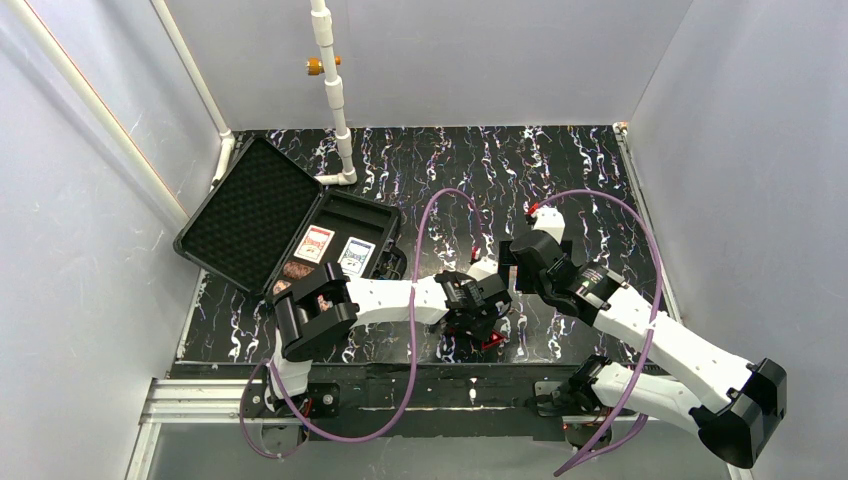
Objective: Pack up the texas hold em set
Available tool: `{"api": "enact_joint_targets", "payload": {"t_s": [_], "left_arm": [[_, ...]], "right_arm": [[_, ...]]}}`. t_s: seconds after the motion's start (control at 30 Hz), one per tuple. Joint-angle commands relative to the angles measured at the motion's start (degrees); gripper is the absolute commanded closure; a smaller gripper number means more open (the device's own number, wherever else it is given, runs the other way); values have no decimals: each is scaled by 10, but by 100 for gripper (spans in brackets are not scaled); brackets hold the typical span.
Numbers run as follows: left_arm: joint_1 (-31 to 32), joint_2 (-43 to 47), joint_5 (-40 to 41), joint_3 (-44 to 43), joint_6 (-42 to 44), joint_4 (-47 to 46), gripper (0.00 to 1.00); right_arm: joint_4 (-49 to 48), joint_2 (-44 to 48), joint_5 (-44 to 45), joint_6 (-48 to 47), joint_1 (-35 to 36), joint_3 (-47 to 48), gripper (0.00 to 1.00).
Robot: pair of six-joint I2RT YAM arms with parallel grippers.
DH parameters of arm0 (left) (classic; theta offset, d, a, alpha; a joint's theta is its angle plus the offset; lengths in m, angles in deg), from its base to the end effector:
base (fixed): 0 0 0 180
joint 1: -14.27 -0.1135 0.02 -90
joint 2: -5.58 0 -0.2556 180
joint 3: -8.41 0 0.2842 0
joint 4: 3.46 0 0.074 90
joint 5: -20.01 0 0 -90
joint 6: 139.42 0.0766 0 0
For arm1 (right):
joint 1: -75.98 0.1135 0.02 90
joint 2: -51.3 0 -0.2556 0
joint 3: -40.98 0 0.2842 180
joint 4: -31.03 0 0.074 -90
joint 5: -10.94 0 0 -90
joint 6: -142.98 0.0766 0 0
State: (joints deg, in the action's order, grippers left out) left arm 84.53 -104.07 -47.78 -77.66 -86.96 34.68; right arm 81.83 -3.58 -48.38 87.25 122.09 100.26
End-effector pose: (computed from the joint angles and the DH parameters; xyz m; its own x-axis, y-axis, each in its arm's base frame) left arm 0.1742 -0.3997 0.1129 -0.7299 0.3640 -0.5785 0.4618 0.8867 -0.0247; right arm 0.2034 0.1551 0.2431 -0.6265 0.0472 -0.7780 -0.0279 0.9962 0.0830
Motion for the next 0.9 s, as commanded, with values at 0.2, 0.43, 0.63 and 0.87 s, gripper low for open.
{"api": "enact_joint_targets", "payload": {"t_s": [0.2,0.43,0.63,0.87], "left_arm": [[-1,-23,27,-8,-8,15,13],[-1,-23,27,8,-37,5,21],[-3,-23,31,21,-63,6,25],[-7,-32,32,22,-99,28,30]], "right_arm": [[-35,1,-30,-4,5,6,2],[-37,1,-32,-3,5,4,2],[-41,-2,-37,-1,5,2,2],[-42,-1,-38,1,5,-1,2]]}}
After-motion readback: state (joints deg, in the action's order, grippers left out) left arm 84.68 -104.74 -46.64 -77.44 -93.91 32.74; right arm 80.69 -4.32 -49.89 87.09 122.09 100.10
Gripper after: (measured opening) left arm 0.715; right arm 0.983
